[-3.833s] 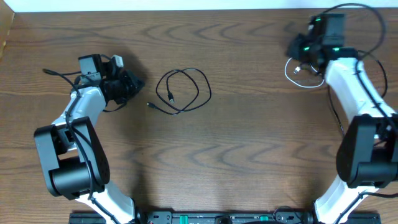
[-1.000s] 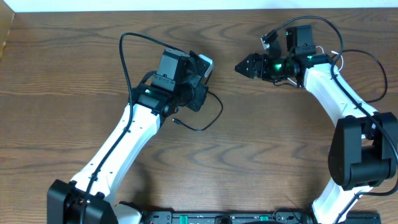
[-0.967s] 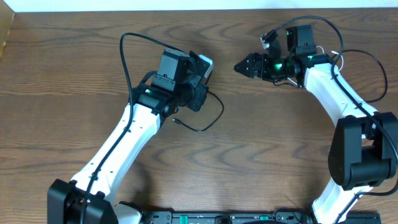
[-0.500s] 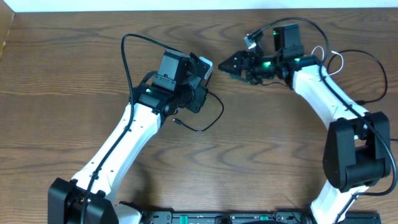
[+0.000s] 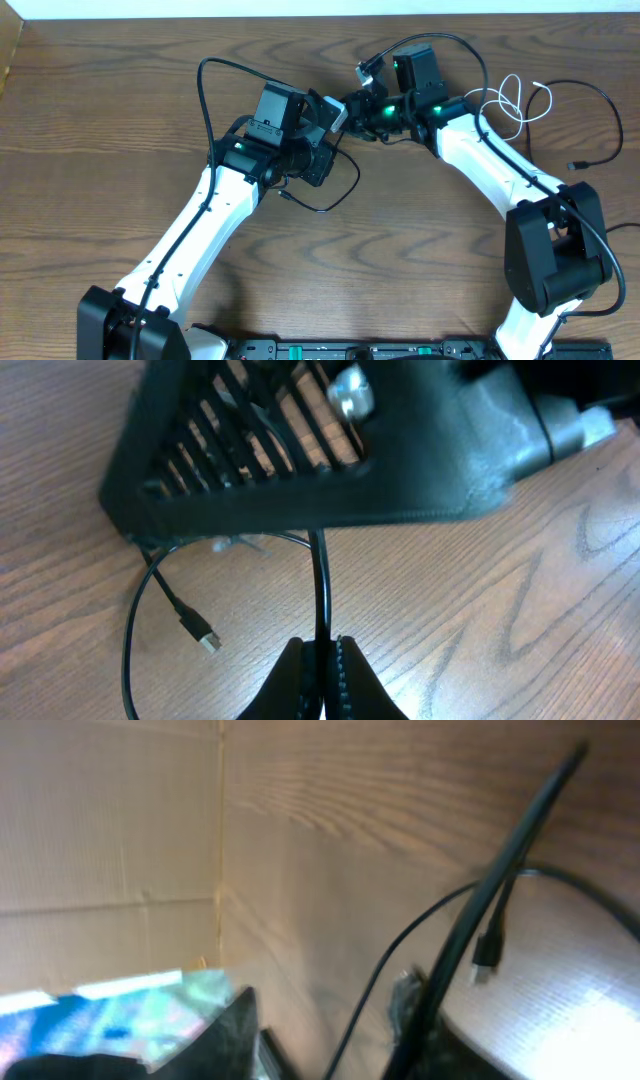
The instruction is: Untangle cables
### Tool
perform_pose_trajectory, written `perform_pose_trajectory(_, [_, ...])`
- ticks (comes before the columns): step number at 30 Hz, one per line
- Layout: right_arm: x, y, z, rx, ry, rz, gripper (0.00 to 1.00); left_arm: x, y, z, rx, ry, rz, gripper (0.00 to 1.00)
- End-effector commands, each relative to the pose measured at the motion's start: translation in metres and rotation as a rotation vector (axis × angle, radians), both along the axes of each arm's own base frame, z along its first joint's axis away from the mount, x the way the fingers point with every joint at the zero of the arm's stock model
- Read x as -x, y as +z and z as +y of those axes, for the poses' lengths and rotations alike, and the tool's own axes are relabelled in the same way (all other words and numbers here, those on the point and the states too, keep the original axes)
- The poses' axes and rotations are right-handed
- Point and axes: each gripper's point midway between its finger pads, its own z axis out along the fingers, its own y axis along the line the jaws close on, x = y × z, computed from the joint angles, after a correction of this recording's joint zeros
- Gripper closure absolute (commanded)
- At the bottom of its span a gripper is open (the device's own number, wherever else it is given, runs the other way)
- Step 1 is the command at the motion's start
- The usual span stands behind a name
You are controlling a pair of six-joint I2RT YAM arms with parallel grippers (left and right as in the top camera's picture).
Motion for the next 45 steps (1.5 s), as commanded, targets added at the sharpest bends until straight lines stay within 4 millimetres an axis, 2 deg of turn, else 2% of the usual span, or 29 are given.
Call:
perform_pose_trajectory(1, [-0.003, -0.008, 0.002, 0.051, -0.018, -0.041, 0.86, 0.000, 0.002, -0.004, 0.009, -0.025, -0.006, 0.93])
perform_pose_trajectory(2, [-0.005, -0.009, 0.001, 0.065, -0.018, -0.061, 0.99, 0.000, 0.002, -0.003, 0.008, -0.024, -0.006, 0.93])
perform_pose_trajectory(5, [-0.015, -0.014, -0.005, 0.138, -0.011, -0.181, 0.99, -0.003, -0.001, 0.002, -0.025, -0.001, -0.015, 0.92])
perform_pose_trajectory(7, [-0.028, -0.024, -0.018, 0.257, -0.020, -0.307, 0.99, -0.007, -0.004, 0.012, -0.072, 0.039, -0.025, 0.90])
perform_pose_trajectory(9, [-0.039, -0.031, -0.032, 0.352, -0.072, -0.344, 0.99, -0.014, -0.009, 0.027, -0.133, 0.133, -0.025, 0.61])
perform_pose_trajectory(10, [-0.046, -0.028, -0.040, 0.382, -0.096, -0.373, 0.99, -0.017, -0.011, 0.037, -0.167, 0.191, -0.025, 0.41])
perform_pose_trajectory(11, [-0.053, -0.023, -0.047, 0.397, -0.118, -0.398, 0.99, -0.019, -0.012, 0.045, -0.198, 0.239, -0.026, 0.38])
perform_pose_trajectory(14, [-0.077, 0.013, -0.071, 0.386, -0.202, -0.470, 0.99, -0.021, -0.016, 0.062, -0.266, 0.321, -0.028, 0.35])
perform_pose_trajectory(18, [-0.099, 0.076, -0.116, 0.356, -0.322, -0.570, 0.99, -0.018, -0.018, 0.064, -0.277, 0.321, -0.015, 0.35])
perform_pose_trajectory(21, [-0.103, 0.116, -0.153, 0.363, -0.397, -0.652, 0.99, -0.018, -0.018, 0.065, -0.276, 0.326, -0.011, 0.34])
perform_pose_trajectory(24, [-0.098, 0.144, -0.190, 0.403, -0.444, -0.719, 0.99, -0.018, -0.018, 0.065, -0.276, 0.326, -0.011, 0.34])
perform_pose_trajectory(26, [-0.094, 0.152, -0.214, 0.438, -0.480, -0.725, 0.99, -0.018, -0.018, 0.065, -0.276, 0.326, -0.011, 0.34])
perform_pose_trajectory(28, [-0.093, 0.149, -0.241, 0.492, -0.541, -0.688, 0.99, -0.018, -0.019, 0.065, -0.277, 0.325, -0.010, 0.34])
perform_pose_trajectory(33, [-0.090, 0.118, -0.288, 0.638, -0.643, -0.559, 0.99, -0.018, -0.021, 0.064, -0.280, 0.324, -0.005, 0.34])
perform_pose_trajectory(34, [-0.090, 0.113, -0.292, 0.659, -0.653, -0.543, 0.96, -0.018, -0.022, 0.064, -0.281, 0.325, -0.004, 0.34])
perform_pose_trajectory(35, [-0.089, 0.106, -0.297, 0.687, -0.663, -0.516, 0.67, -0.018, -0.022, 0.064, -0.282, 0.324, -0.003, 0.33])
perform_pose_trajectory(36, [-0.089, 0.097, -0.298, 0.699, -0.656, -0.490, 0.03, -0.018, -0.022, 0.064, -0.282, 0.324, -0.003, 0.34])
perform_pose_trajectory(39, [-0.090, 0.082, -0.289, 0.687, -0.615, -0.456, 0.01, -0.020, -0.022, 0.064, -0.278, 0.327, -0.009, 0.33])
perform_pose_trajectory(40, [-0.090, 0.076, -0.284, 0.680, -0.596, -0.445, 0.01, -0.021, -0.021, 0.065, -0.275, 0.331, -0.012, 0.28])
perform_pose_trajectory(45, [-0.092, 0.031, -0.240, 0.680, -0.368, -0.444, 0.01, -0.035, -0.016, 0.081, -0.192, 0.502, 0.014, 0.25])
